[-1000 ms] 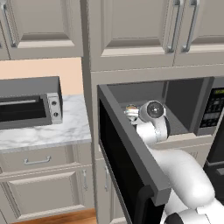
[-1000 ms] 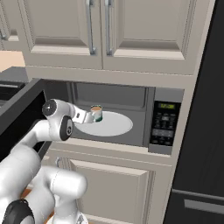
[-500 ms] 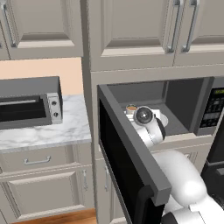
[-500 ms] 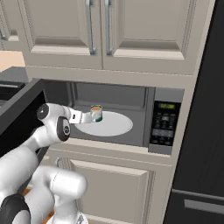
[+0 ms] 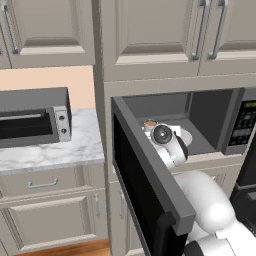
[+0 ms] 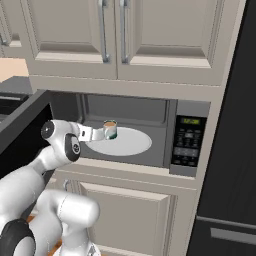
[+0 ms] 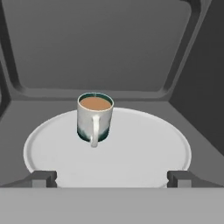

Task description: Pick the cup of tea, navigate to the dining table, and place it on the saucer.

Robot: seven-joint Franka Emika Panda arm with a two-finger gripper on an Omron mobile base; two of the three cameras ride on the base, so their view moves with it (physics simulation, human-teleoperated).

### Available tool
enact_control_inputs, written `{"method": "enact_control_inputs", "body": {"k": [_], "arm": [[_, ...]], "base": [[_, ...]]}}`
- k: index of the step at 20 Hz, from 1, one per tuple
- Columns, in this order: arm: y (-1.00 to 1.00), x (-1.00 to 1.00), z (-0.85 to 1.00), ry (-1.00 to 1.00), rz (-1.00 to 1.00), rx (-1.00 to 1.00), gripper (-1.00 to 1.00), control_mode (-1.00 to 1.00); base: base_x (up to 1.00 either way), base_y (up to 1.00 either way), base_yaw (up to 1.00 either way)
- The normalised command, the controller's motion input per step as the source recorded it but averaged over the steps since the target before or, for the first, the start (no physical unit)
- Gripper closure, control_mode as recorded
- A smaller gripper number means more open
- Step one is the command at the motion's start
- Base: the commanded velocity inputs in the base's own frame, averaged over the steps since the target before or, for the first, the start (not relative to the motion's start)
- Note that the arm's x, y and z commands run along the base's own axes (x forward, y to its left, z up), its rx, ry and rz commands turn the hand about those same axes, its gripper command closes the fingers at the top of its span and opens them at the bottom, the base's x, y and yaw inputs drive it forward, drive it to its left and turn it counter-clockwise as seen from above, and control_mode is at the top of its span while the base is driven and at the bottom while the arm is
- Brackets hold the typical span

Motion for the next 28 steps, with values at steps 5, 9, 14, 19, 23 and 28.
{"method": "enact_control_inputs", "body": {"k": [5,9,14,19,23,28], "arm": [[0.09,0.08,-0.16,0.00,0.00,0.00,-1.00,-1.00],[0.04,0.13,-0.12,0.00,0.00,0.00,-1.00,-1.00],[0.00,0.23,-0.04,0.00,0.00,0.00,-1.00,-1.00],[0.00,0.39,0.00,0.00,0.01,0.03,-1.00,-1.00],[0.00,0.34,0.00,0.00,0.01,0.03,-1.00,-1.00],[0.00,0.21,-0.05,0.00,0.01,0.02,-1.00,-1.00]], "base": [[0.00,0.00,0.00],[0.00,0.00,0.00],[0.00,0.00,0.00],[0.00,0.00,0.00],[0.00,0.00,0.00],[0.00,0.00,0.00]]}}
